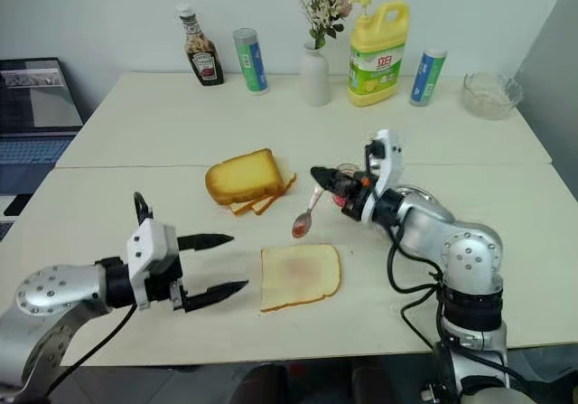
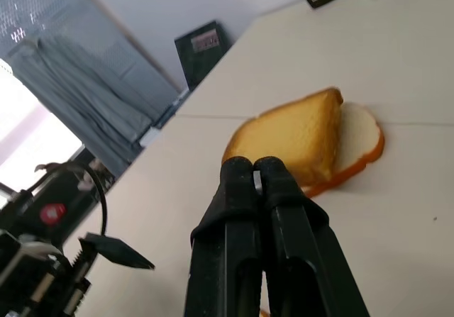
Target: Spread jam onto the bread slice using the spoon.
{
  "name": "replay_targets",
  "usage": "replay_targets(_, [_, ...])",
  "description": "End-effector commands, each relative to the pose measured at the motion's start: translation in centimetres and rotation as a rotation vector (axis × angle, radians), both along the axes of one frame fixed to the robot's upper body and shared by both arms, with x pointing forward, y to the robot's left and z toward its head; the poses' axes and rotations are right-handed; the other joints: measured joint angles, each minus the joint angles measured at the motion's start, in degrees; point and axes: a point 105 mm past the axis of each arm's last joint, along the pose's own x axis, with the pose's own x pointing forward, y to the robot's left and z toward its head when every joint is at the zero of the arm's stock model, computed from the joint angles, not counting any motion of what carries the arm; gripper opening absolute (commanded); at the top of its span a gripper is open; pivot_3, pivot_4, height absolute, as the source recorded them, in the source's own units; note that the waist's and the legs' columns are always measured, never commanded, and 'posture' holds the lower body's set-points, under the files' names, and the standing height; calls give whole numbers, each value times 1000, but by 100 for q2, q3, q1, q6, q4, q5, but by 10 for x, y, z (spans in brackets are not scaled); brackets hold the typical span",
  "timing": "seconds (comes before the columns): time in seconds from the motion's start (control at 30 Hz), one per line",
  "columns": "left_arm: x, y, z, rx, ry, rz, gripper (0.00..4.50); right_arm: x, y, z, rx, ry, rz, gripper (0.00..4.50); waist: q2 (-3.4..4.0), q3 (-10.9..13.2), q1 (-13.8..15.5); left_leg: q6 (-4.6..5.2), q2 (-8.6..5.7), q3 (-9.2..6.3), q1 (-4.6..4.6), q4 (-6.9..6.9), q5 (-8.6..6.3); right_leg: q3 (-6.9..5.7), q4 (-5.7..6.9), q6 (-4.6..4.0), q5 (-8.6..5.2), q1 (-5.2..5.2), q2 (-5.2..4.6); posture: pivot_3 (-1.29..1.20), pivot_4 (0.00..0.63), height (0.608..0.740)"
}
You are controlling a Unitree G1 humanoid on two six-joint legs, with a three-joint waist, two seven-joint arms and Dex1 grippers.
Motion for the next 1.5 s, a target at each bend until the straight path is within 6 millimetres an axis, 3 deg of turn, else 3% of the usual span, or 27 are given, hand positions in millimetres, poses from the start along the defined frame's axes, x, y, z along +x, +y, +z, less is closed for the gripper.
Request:
replay_targets(0.03, [-3,-3,2,30,-67,-38,4500,-10,14,3,-75,-175,52,59,-1,-1,5,0,-1,1,0,1,0,0,-1,2,-1,0,0,0,150,740])
replay_targets(0.27, [3,-9,-8,25,-79,-65,4500,-18,26,-15,-163,-297,93,59,-1,-1,-1,0,0,0,0,2,0,-1,1,-2,1,-1,1,0,150,740])
replay_targets(0.47, [6,-15,-10,17,-80,-97,4500,-41,36,-3,-199,-482,188,59,-2,-1,4,0,-1,-1,-3,7,0,-1,0,-1,1,-1,0,0,150,740])
replay_targets(0.67, [5,-17,-10,22,-77,-116,4500,-64,42,-8,-225,-613,294,59,-2,-1,4,0,0,-4,-3,7,0,-4,1,-1,1,0,1,0,150,740])
replay_targets(0.97, [6,-18,-10,26,-80,-123,4500,-66,40,-12,-264,-694,310,59,-3,-2,13,0,0,-5,-2,15,0,-5,5,-1,2,2,1,0,150,740])
replay_targets(1.1, [4,-18,-11,44,-90,-145,4500,-68,39,-23,-310,-717,342,59,-5,-3,23,0,-1,-5,-2,15,0,-5,4,-1,2,3,1,0,150,740])
replay_targets(1.23, [4,-14,-14,64,-96,-149,4500,-58,35,-18,-264,-674,294,59,-5,-3,19,0,-1,-4,2,16,0,-4,8,-2,2,4,1,0,150,740])
replay_targets(1.5, [6,-7,-19,84,-110,-130,4500,-2,-2,-32,-70,-247,-4,59,-8,-5,25,0,-2,-3,3,18,0,-3,11,-3,3,8,0,0,150,740])
